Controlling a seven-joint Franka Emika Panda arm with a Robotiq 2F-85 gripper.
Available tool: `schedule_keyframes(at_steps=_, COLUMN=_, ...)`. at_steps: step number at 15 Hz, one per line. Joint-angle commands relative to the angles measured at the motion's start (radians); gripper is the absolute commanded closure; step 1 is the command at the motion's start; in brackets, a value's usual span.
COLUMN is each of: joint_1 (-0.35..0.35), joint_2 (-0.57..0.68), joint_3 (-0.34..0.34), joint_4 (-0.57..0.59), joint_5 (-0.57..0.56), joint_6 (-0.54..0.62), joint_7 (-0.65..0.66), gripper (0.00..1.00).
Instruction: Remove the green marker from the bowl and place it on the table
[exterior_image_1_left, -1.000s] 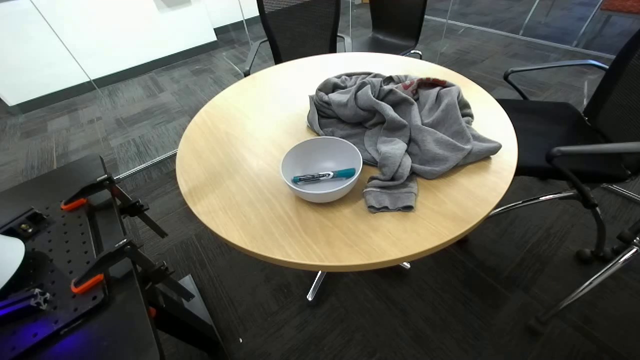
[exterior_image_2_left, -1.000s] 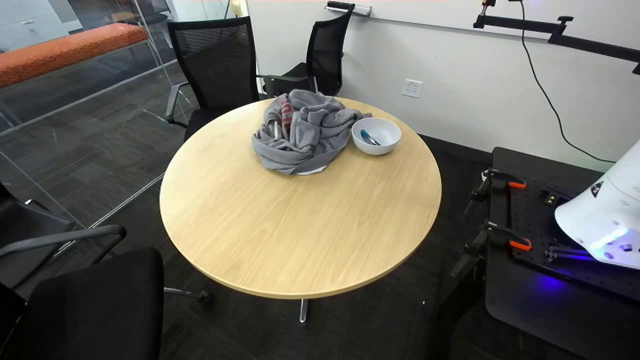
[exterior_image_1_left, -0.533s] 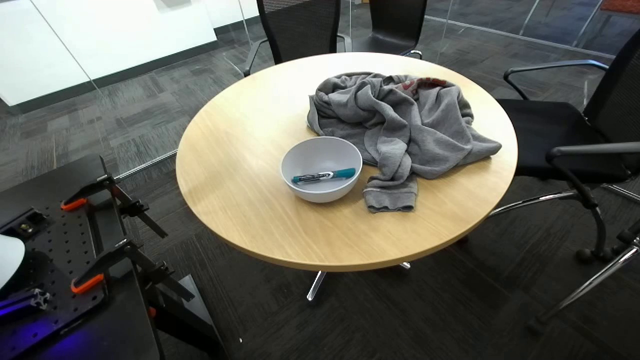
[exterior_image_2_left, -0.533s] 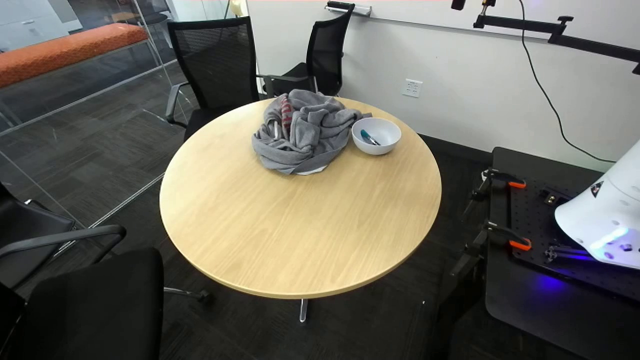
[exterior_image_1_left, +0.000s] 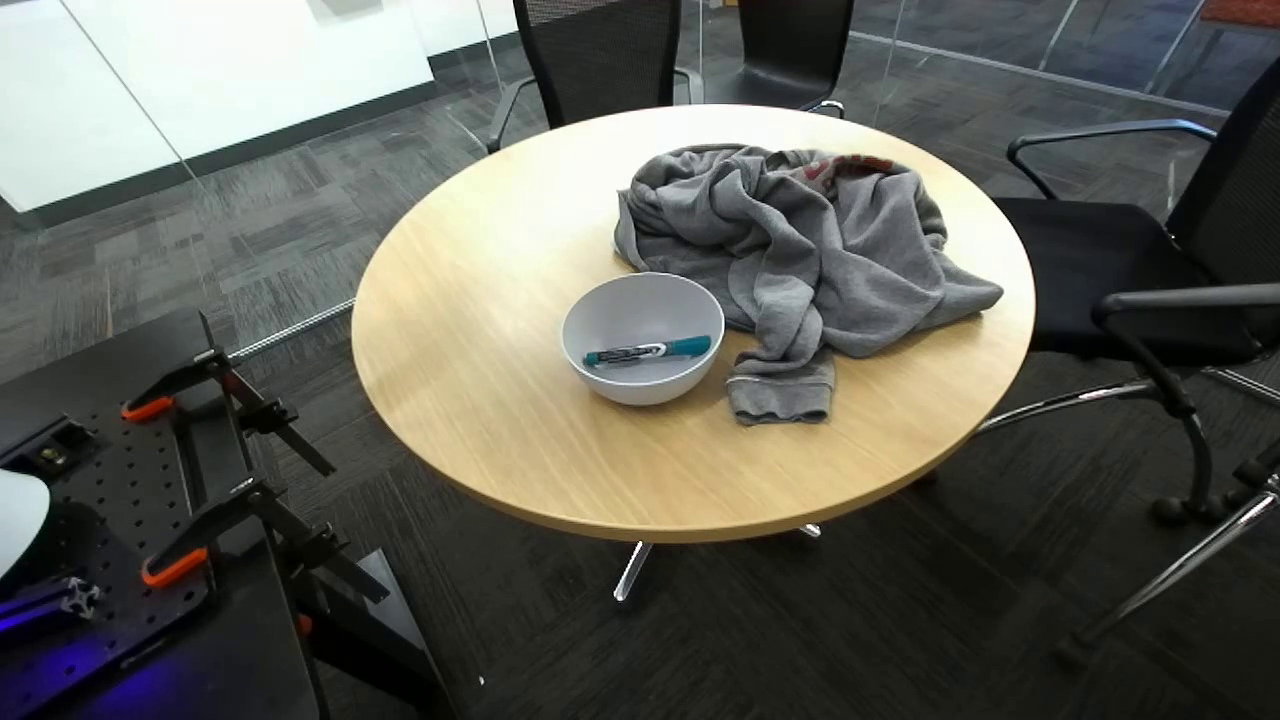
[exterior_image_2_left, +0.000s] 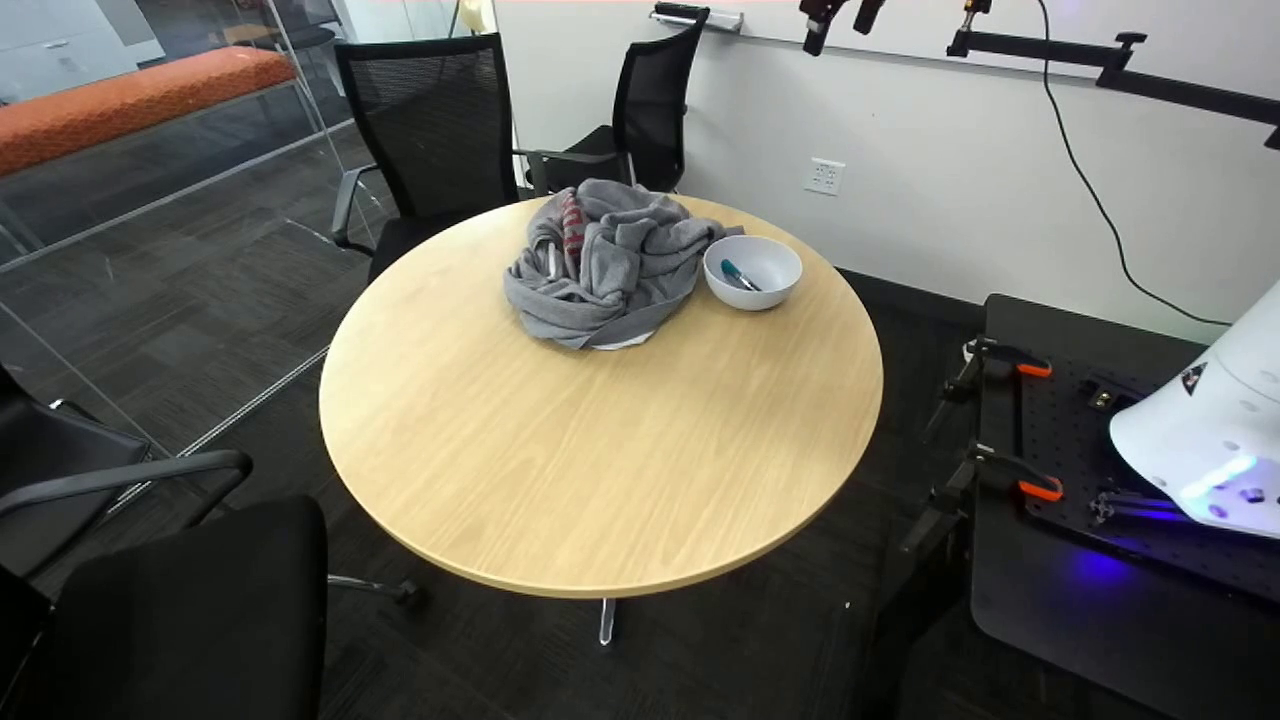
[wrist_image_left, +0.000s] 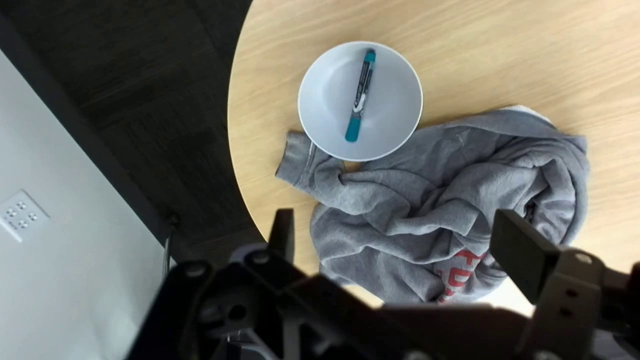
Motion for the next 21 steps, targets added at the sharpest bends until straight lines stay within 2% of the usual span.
schedule_keyframes(at_steps=1, joint_1=-0.008, joint_2=0.099, joint_3=-0.010, joint_4=0.007, joint_5=-0.012, joint_6=0.167, joint_7=-0.003, gripper=0.00)
schedule_keyframes(at_steps=4, joint_1=-0.006, joint_2=0.174, joint_3=-0.017, joint_4=0.005, joint_5=-0.001, joint_6=0.287, joint_7=-0.007, gripper=0.00)
schedule_keyframes(at_steps=8, joint_1=0.002, joint_2=0.255, joint_3=-0.026, joint_4=0.002, joint_5=0.024, joint_6=0.352, joint_7=-0.006, gripper=0.00)
schedule_keyframes(at_steps=16, joint_1=0.006, joint_2=0.371, joint_3=-0.033, joint_4=0.004, joint_5=0.182, joint_6=0.339, joint_7=-0.008, gripper=0.00)
schedule_keyframes(at_steps=21, joint_1=0.001, joint_2=0.448, joint_3=-0.060, joint_4=0.002, joint_5=0.218, joint_6=0.331, joint_7=0.000, gripper=0.00)
